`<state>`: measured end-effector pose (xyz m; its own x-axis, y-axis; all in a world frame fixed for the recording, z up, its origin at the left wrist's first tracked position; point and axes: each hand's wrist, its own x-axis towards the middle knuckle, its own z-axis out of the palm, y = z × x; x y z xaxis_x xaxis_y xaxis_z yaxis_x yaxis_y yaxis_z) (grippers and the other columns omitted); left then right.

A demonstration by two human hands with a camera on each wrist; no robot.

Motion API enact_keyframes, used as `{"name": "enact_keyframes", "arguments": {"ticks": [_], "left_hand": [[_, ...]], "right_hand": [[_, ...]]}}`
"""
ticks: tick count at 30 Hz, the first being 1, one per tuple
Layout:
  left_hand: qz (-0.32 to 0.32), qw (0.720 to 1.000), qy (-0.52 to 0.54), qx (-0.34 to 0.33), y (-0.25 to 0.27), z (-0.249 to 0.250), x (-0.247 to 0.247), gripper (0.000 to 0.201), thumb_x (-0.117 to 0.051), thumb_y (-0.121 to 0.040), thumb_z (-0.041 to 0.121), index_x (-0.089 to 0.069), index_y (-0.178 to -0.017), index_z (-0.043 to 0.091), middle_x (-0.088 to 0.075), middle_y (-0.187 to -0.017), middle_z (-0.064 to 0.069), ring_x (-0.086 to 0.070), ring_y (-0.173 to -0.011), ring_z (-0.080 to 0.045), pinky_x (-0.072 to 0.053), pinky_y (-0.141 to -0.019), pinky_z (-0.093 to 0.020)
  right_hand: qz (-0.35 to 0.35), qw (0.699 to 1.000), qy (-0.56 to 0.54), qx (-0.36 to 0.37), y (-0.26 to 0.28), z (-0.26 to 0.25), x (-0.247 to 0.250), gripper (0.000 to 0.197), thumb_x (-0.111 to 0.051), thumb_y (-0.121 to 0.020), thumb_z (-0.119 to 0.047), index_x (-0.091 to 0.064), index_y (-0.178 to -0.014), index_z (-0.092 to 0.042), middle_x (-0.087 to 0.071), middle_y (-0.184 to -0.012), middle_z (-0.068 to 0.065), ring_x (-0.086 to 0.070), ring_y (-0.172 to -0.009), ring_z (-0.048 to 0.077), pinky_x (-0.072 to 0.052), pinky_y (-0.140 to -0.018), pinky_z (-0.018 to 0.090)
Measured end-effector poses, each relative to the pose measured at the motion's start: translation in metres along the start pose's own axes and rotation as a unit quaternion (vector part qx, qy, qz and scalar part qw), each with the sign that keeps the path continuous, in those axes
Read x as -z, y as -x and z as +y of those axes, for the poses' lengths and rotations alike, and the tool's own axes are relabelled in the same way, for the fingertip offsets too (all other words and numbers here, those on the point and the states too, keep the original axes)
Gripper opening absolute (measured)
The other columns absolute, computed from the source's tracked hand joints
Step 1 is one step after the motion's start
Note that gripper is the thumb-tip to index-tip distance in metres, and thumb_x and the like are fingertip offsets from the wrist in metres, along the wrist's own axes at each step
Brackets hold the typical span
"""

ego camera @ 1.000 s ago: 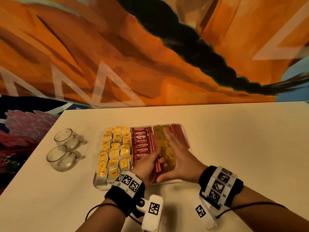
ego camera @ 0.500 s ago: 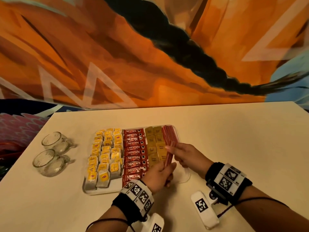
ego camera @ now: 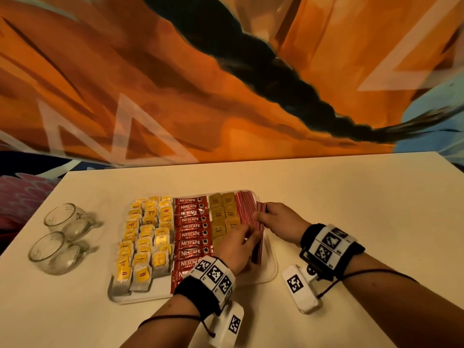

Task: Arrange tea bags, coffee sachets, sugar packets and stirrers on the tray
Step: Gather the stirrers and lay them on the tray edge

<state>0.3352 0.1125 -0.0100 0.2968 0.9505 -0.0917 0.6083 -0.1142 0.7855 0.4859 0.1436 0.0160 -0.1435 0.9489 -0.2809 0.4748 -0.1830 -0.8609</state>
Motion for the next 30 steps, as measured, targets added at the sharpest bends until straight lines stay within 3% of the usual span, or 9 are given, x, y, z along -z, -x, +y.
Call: {"name": "enact_keyframes", "arguments": {"ticks": [3,5,7,11,13,15,18,23,30], "left_hand": [[-0.025,0.999,-0.025,0.016,-0.004,-0.006,-0.006,0.023,-0.054,-0.094,0.034,-0.062,-0.107,0.017,-0.067,-0.098,0.0,-0.064,-0.083,-0.013,-0.053,-0.073,-0.025],[-0.026,0.998,-0.056,0.026,-0.007,-0.009,-0.012,0.024,-0.059,-0.091,0.034,-0.062,-0.107,0.016,-0.067,-0.101,0.0,-0.061,-0.084,-0.012,-0.047,-0.07,-0.016],[-0.023,0.995,-0.083,0.042,-0.011,-0.012,-0.018,0.026,-0.062,-0.089,0.036,-0.063,-0.104,0.015,-0.065,-0.102,-0.001,-0.061,-0.086,-0.012,-0.044,-0.07,-0.017],[-0.03,0.991,-0.111,0.067,-0.017,-0.014,-0.023,0.029,-0.066,-0.085,0.041,-0.064,-0.098,0.015,-0.066,-0.099,-0.001,-0.059,-0.081,-0.011,-0.044,-0.066,-0.019],[-0.034,0.99,-0.115,0.071,-0.018,-0.015,-0.022,0.029,-0.067,-0.084,0.04,-0.065,-0.098,0.014,-0.067,-0.098,-0.001,-0.06,-0.079,-0.011,-0.047,-0.067,-0.021],[-0.034,0.989,-0.121,0.075,-0.019,-0.017,-0.019,0.027,-0.067,-0.084,0.038,-0.065,-0.101,0.016,-0.068,-0.099,0.0,-0.061,-0.081,-0.011,-0.049,-0.071,-0.023],[-0.034,0.987,-0.138,0.08,-0.019,-0.022,-0.015,0.027,-0.067,-0.085,0.036,-0.065,-0.107,0.02,-0.069,-0.104,0.002,-0.064,-0.092,-0.013,-0.052,-0.084,-0.028],[-0.037,0.982,-0.157,0.096,-0.022,-0.027,-0.012,0.034,-0.068,-0.083,0.036,-0.061,-0.113,0.021,-0.068,-0.109,0.0,-0.064,-0.098,-0.017,-0.051,-0.085,-0.027],[-0.045,0.978,-0.185,0.089,-0.02,-0.028,-0.014,0.038,-0.071,-0.081,0.031,-0.058,-0.114,0.019,-0.066,-0.111,-0.002,-0.062,-0.101,-0.02,-0.049,-0.094,-0.036]], "right_hand": [[-0.01,0.999,0.036,-0.022,-0.009,0.018,-0.007,0.026,-0.053,-0.093,-0.026,-0.065,-0.097,-0.004,-0.069,-0.087,0.016,-0.057,-0.071,0.021,-0.047,-0.072,0.041],[-0.022,0.998,0.052,-0.037,-0.012,0.028,-0.011,0.027,-0.054,-0.091,-0.03,-0.067,-0.098,-0.007,-0.07,-0.096,0.018,-0.063,-0.08,0.029,-0.051,-0.081,0.046],[-0.029,0.997,0.061,-0.048,-0.016,0.035,-0.013,0.028,-0.054,-0.089,-0.031,-0.067,-0.098,-0.007,-0.071,-0.096,0.016,-0.066,-0.088,0.034,-0.051,-0.085,0.047],[-0.048,0.994,0.078,-0.065,-0.018,0.033,-0.014,0.027,-0.055,-0.09,-0.025,-0.066,-0.097,-0.001,-0.068,-0.087,0.014,-0.061,-0.077,0.026,-0.049,-0.078,0.041],[-0.048,0.992,0.097,-0.07,-0.017,0.031,-0.014,0.024,-0.058,-0.09,-0.024,-0.064,-0.096,-0.002,-0.069,-0.091,0.014,-0.064,-0.082,0.027,-0.05,-0.079,0.04],[-0.036,0.989,0.122,-0.071,-0.016,0.032,-0.013,0.018,-0.063,-0.088,-0.026,-0.061,-0.096,-0.009,-0.065,-0.085,0.003,-0.061,-0.079,0.018,-0.047,-0.07,0.029],[0.008,0.985,0.152,-0.075,-0.013,0.035,-0.009,0.033,-0.071,-0.084,-0.031,-0.055,-0.108,-0.016,-0.054,-0.083,-0.007,-0.052,-0.075,0.009,-0.035,-0.057,0.018],[0.032,0.982,0.169,-0.082,-0.014,0.045,-0.012,0.043,-0.078,-0.077,-0.031,-0.05,-0.107,-0.018,-0.058,-0.08,-0.003,-0.056,-0.072,0.014,-0.038,-0.056,0.024],[0.043,0.977,0.198,-0.063,-0.009,0.047,-0.013,0.042,-0.08,-0.075,-0.026,-0.054,-0.106,-0.018,-0.06,-0.08,-0.003,-0.059,-0.075,0.016,-0.046,-0.067,0.029]]}}
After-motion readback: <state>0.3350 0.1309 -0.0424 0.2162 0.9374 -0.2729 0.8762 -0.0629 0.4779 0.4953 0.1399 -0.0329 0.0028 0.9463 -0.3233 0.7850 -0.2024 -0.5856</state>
